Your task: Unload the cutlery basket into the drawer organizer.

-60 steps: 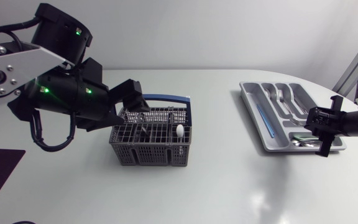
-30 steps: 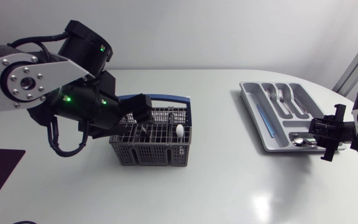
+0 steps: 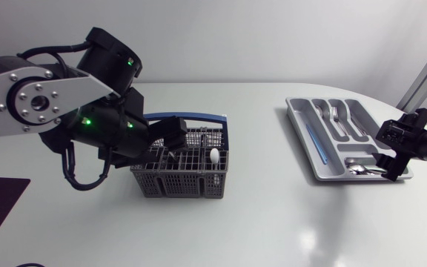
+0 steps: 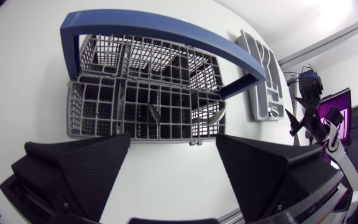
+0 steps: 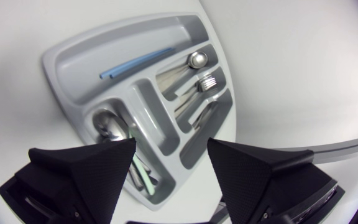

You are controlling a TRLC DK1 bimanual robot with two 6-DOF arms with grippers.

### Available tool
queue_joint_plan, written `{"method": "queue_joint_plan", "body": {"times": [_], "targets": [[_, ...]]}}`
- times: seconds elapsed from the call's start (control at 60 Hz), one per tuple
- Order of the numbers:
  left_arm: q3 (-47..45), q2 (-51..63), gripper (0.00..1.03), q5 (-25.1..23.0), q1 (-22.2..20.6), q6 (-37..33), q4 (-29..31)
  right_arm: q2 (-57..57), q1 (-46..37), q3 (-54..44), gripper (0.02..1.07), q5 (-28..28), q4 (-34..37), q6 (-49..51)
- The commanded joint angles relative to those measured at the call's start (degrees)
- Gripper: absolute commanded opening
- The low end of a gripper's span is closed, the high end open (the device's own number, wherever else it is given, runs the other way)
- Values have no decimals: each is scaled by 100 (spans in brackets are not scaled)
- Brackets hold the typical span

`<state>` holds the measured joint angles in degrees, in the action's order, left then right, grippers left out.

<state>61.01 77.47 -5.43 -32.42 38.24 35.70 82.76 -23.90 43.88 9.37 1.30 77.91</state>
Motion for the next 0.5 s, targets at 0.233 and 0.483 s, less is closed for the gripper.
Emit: {"method": "queue_joint_plan", "body": {"times": [0.233,0.483], "targets": [[86,110,91,86,-9,1177,218,-1412,1327,86,96,21,1760,-2377],[376,242,91,192,-36,1827,552,-1983,2504,121,96,-286,2507,-3880]]}}
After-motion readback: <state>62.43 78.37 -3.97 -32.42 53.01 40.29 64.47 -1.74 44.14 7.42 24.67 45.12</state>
